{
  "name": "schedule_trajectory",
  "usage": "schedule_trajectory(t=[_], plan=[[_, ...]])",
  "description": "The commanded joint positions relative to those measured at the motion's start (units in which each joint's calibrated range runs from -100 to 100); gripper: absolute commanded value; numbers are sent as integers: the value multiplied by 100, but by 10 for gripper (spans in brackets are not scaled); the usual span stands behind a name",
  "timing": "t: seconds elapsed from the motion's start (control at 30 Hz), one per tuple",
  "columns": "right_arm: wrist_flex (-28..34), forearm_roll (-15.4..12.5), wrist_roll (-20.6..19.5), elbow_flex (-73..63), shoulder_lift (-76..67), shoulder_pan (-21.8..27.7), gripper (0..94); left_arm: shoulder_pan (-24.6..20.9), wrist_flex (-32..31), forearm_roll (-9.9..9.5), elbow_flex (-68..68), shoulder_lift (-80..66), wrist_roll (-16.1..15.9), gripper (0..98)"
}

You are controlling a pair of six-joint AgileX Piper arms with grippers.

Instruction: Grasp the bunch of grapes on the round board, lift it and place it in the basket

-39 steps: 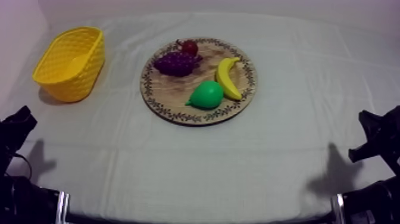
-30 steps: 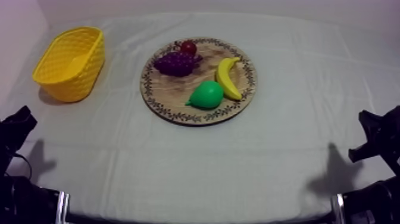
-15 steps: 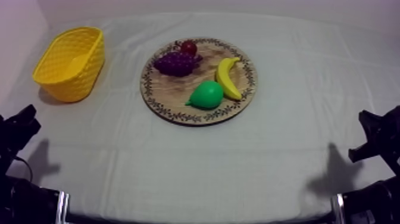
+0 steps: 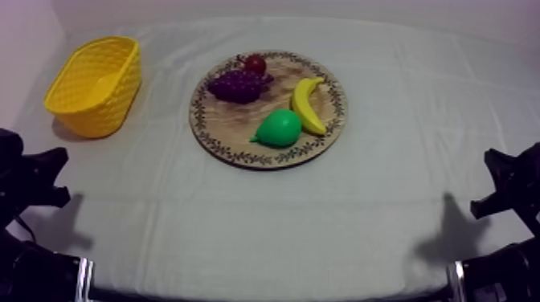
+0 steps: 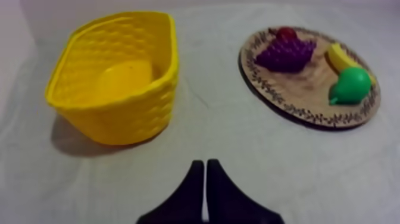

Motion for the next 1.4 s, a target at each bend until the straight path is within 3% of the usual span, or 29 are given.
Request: schedule_trajectory(t=[0.0,0.17,0.37,0.57,0.7,0.87,1.07,1.37], plan=[[3,-1,-4,0,0,-1,3,77,85,-3,-383,620,-218,0],[3,-1,-4,0,0,-1,3,216,500,50,-1339,1636,-516,0],[3,-1,-3,0,0,-1,3,253,1124,342,-2645,2930,-942,0],[3,-1,-4,0,0,-1,3,184,1895,575,-4103,4275,-1634,0],[3,-1,-2,0,0,-1,3,202,2199,647,-4976,5182,-1763,0],[3,-1,-1,0,0,-1,3,352,2232,632,-5807,6281,-1738,0],[3,-1,-3,0,0,-1,3,722,1939,548,-6762,7592,-1941,0],[3,-1,-1,0,0,-1,3,1092,2151,154,-8344,9337,-2042,0]])
